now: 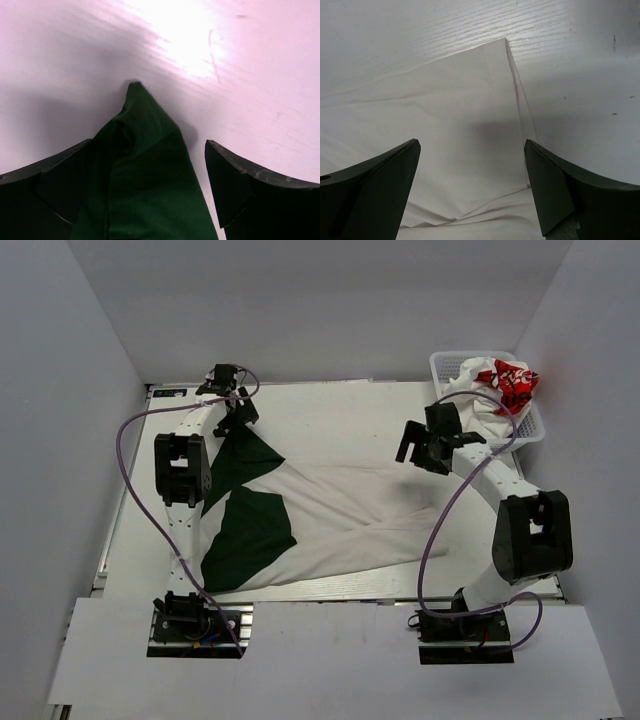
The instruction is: Fold and stack the t-shirts
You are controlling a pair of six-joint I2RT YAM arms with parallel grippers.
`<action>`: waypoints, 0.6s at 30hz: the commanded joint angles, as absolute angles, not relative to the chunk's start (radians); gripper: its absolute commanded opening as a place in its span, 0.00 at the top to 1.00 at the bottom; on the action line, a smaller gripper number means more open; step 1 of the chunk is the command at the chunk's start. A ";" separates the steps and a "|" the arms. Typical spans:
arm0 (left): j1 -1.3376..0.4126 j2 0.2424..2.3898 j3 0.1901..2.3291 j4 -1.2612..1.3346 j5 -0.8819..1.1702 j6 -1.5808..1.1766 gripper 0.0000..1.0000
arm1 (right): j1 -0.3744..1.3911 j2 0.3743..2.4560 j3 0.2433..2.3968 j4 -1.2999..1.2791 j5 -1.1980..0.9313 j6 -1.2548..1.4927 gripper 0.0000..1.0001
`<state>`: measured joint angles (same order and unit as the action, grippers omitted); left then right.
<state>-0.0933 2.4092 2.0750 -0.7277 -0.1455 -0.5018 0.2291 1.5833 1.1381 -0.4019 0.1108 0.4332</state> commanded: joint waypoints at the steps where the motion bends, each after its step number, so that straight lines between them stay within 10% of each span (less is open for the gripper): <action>1: -0.092 2.345 2.088 -0.635 -0.179 -0.434 0.00 | 0.224 1.604 1.187 -0.419 0.140 0.413 0.10; 7: -0.092 2.370 2.088 -0.595 -0.120 -0.416 0.08 | 0.224 1.664 1.233 -0.433 0.130 0.419 0.10; 10: -0.092 2.394 2.097 -0.595 -0.100 -0.416 0.28 | 0.221 1.695 1.261 -0.434 0.130 0.425 0.10; 15: -0.092 2.395 2.086 -0.595 -0.100 -0.416 1.00 | 0.221 1.743 1.304 -0.433 0.193 0.449 0.10; 18: -0.092 2.365 2.074 -0.595 -0.109 -0.425 1.00 | 0.216 1.796 1.353 -0.448 0.230 0.465 0.10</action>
<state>-0.0937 2.4142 2.0747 -0.6094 -0.1120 -0.4232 0.2276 1.7615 1.2774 -0.4320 0.1688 0.4412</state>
